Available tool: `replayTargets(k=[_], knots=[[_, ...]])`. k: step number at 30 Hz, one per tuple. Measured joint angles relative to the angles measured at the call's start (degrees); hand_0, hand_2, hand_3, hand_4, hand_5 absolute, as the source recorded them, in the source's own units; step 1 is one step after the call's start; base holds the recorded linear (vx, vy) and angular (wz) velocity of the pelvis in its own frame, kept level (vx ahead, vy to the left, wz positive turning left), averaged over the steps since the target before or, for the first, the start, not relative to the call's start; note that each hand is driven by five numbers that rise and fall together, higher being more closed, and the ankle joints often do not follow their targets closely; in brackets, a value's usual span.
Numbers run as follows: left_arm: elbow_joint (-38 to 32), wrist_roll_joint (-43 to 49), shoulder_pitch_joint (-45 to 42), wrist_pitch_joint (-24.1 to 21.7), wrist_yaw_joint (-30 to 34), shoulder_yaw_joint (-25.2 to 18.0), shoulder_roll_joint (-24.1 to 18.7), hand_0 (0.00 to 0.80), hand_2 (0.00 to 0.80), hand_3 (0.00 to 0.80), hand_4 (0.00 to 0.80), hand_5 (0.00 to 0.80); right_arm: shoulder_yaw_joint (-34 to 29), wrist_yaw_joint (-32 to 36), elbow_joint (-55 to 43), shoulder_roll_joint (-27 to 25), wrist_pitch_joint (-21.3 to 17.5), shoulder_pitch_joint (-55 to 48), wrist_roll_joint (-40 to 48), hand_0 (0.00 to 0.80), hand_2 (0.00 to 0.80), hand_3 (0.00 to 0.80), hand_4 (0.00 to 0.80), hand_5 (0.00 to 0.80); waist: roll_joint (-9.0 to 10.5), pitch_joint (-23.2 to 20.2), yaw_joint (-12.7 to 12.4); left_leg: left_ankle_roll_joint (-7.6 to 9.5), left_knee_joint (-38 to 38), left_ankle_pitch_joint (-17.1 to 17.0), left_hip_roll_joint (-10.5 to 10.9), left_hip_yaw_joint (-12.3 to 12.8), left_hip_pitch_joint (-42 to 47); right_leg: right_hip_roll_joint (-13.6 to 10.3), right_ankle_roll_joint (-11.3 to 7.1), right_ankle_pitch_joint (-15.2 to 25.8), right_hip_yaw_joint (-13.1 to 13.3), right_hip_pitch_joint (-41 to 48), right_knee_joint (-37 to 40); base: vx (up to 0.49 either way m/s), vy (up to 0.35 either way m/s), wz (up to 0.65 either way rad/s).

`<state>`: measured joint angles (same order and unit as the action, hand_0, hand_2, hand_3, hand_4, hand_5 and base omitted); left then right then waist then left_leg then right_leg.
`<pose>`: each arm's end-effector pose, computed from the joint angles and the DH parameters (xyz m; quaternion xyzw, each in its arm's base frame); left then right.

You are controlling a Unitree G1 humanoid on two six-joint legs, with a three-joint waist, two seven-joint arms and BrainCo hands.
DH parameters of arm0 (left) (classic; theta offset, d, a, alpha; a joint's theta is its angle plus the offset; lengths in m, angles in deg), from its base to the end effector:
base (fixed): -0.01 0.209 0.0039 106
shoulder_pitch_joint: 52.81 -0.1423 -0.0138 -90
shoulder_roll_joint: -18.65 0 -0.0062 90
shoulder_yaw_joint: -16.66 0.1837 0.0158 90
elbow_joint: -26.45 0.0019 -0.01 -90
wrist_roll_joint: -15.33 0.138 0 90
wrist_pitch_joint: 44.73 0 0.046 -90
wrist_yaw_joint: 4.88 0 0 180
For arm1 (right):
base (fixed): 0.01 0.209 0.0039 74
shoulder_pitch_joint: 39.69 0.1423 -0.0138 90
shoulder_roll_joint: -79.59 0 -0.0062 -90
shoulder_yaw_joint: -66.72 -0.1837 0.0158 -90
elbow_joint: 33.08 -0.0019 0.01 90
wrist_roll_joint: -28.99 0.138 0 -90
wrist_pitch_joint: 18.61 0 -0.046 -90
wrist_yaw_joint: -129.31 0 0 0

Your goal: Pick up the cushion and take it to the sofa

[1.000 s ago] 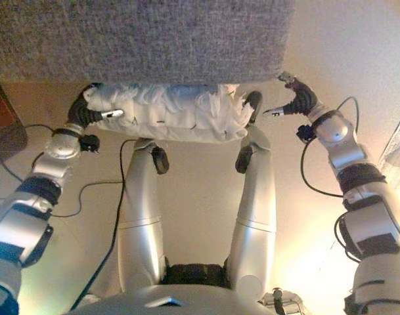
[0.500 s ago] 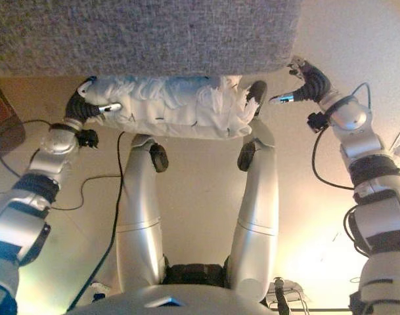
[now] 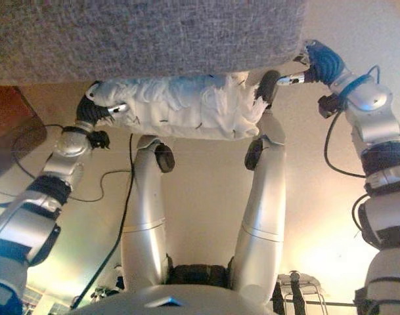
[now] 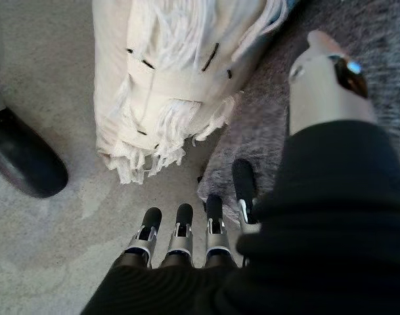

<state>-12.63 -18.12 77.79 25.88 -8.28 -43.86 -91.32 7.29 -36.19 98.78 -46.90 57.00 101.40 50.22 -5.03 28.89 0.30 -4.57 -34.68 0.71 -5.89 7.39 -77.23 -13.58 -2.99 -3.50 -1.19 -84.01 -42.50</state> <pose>0.3127 0.2460 0.0970 0.1476 -0.0306 0.0085 0.9885 0.3203 -0.2830 0.2038 -0.3631 -0.0788 0.1143 0.9213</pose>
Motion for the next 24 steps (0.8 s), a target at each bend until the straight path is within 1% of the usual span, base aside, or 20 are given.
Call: replayTargets(k=[2, 4, 6, 7, 9, 11, 13, 14, 18, 20, 24], knots=[[-0.85, 0.01, -0.49, -0.15, 0.1, -0.42, 0.18, 0.0, 0.0, 0.0, 0.0, 0.0, -0.18, -7.0, -0.95, -0.13, 1.37, -1.93, -3.45, 0.0, 0.0, 0.0, 0.0, 0.0, -0.09, -0.04, -0.52, -0.26, -0.21, 0.18, -0.23, -0.24, 0.25, 0.29, 0.23, -0.45, -0.03, 0.08, -0.44, 0.002, -0.028, -0.01], [-2.27, 0.06, -2.22, -1.15, 0.04, -1.3, 0.26, 0.0, 0.0, 0.0, 0.0, 0.0, -1.78, -13.59, -0.94, -0.33, 3.07, -4.86, -8.41, 0.0, 0.0, 0.0, 0.0, 0.0, -0.26, -0.17, -1.37, -0.38, -0.25, 0.15, -0.42, -0.88, 0.11, 0.59, 0.33, -0.3, -0.41, 0.41, 0.11, -0.002, -0.12, -0.08], [-3.17, 0.15, -3.42, -1.56, -0.13, -1.57, -0.19, 0.0, 0.0, 0.0, 0.0, 0.0, -3.24, -17.66, -0.61, -0.99, 5.31, -7.43, -11.82, 0.0, 0.0, 0.0, 0.0, 0.0, -0.39, -0.28, -1.32, -0.42, -0.47, 0.18, -0.8, -1.78, -0.88, 1.19, 0.1, 0.13, -1.34, 0.69, 1.34, -0.099, -0.194, -0.14], [-3.32, 0.15, -3.42, -1.54, -0.15, -1.9, -0.48, 0.0, 0.0, 0.0, 0.0, 0.0, -3.65, -18.36, -0.69, -1.88, 6.27, -8.45, -12.86, 0.0, 0.0, 0.0, 0.0, 0.0, -0.41, -0.3, -1.43, -0.4, -0.81, 0.14, -1.23, -2.39, -1.83, 1.74, 0.25, 1.15, -1.96, 0.8, 2.6, -0.091, -0.159, -0.28], [-3.69, 0.15, -3.09, -0.95, 0.05, -3.25, -1.72, 0.0, 0.0, 0.0, 0.0, 0.0, -6.13, -18.81, 1.67, -2.97, 7.84, -9.67, -14.26, 0.0, 0.0, 0.0, 0.0, 0.0, -0.3, -0.24, -1.01, -0.23, -1.63, 0.06, -2.0, -3.39, -3.17, 2.79, -0.06, 2.33, -2.93, 1.57, 4.58, 0.007, -0.139, -0.32], [-3.51, 0.15, -2.87, -0.41, 1.16, -3.69, -3.27, 0.0, 0.0, 0.0, 0.0, 0.0, -8.07, -18.51, 3.82, -4.53, 8.52, -10.72, -14.47, 0.0, 0.0, 0.0, 0.0, 0.0, 0.03, -0.36, -0.7, -0.1, -1.65, 0.01, -2.16, -4.34, -3.51, 3.48, -0.5, 3.67, -3.12, 2.63, 7.09, 0.001, -0.087, -0.24], [-3.34, 0.14, -2.92, -0.04, 2.02, -3.77, -5.51, 0.0, 0.0, 0.0, 0.0, 0.0, -8.67, -18.19, 4.71, -5.69, 8.51, -11.35, -14.46, 0.0, 0.0, 0.0, 0.0, 0.0, 1.0, -0.68, 0.57, 0.08, -0.84, -0.11, -1.99, -4.31, -4.01, 3.58, -1.0, 4.58, -3.12, 2.79, 9.32, 0.001, -0.051, -0.14], [-3.28, 0.12, -2.77, -0.07, 2.38, -4.05, -6.21, 0.0, 0.0, 0.0, 0.0, 0.0, -9.03, -17.9, 4.37, -6.21, 8.46, -12.16, -14.3, 0.0, 0.0, 0.0, 0.0, 0.0, 1.33, -0.75, 0.92, 0.32, -0.58, -0.3, -2.01, -4.34, -4.43, 3.83, -0.96, 5.15, -3.14, 2.79, 10.57, 0.005, -0.041, -0.14], [-2.31, 0.11, -2.68, -0.14, 3.46, -5.32, -8.08, 0.0, 0.0, 0.0, 0.0, 0.0, -9.81, -15.7, 3.27, -5.86, 8.08, -16.12, -13.75, 0.0, 0.0, 0.0, 0.0, 0.0, 3.17, -0.45, 2.03, 0.8, 0.4, -0.55, -2.02, -4.19, -4.77, 4.43, -1.91, 7.77, -2.79, 3.59, 14.61, 0.058, -0.036, -0.18], [-2.07, 0.11, -2.81, -0.1, 3.55, -5.93, -8.11, 0.0, 0.0, 0.0, 0.0, 0.0, -10.34, -14.28, 3.57, -4.18, 7.06, -18.13, -13.72, 0.0, 0.0, 0.0, 0.0, 0.0, 3.58, -0.5, 2.57, 1.01, 0.32, -0.37, -2.09, -4.2, -4.41, 4.41, -2.09, 8.02, -2.7, 4.37, 15.28, 0.056, -0.012, -0.08], [-0.36, 0.11, -3.09, -0.04, 3.96, -5.9, -8.47, 0.0, 0.0, 0.0, 0.0, 0.0, -10.05, -10.74, 2.27, -0.52, 2.11, -20.88, -13.76, 0.0, 0.0, 0.0, 0.0, 0.0, 4.6, -0.71, 3.73, 1.19, 0.47, 0.19, -1.89, -4.04, -2.66, 4.28, -2.27, 8.13, -2.58, 6.3, 16.17, 0.0, 0.0, 0.0]])
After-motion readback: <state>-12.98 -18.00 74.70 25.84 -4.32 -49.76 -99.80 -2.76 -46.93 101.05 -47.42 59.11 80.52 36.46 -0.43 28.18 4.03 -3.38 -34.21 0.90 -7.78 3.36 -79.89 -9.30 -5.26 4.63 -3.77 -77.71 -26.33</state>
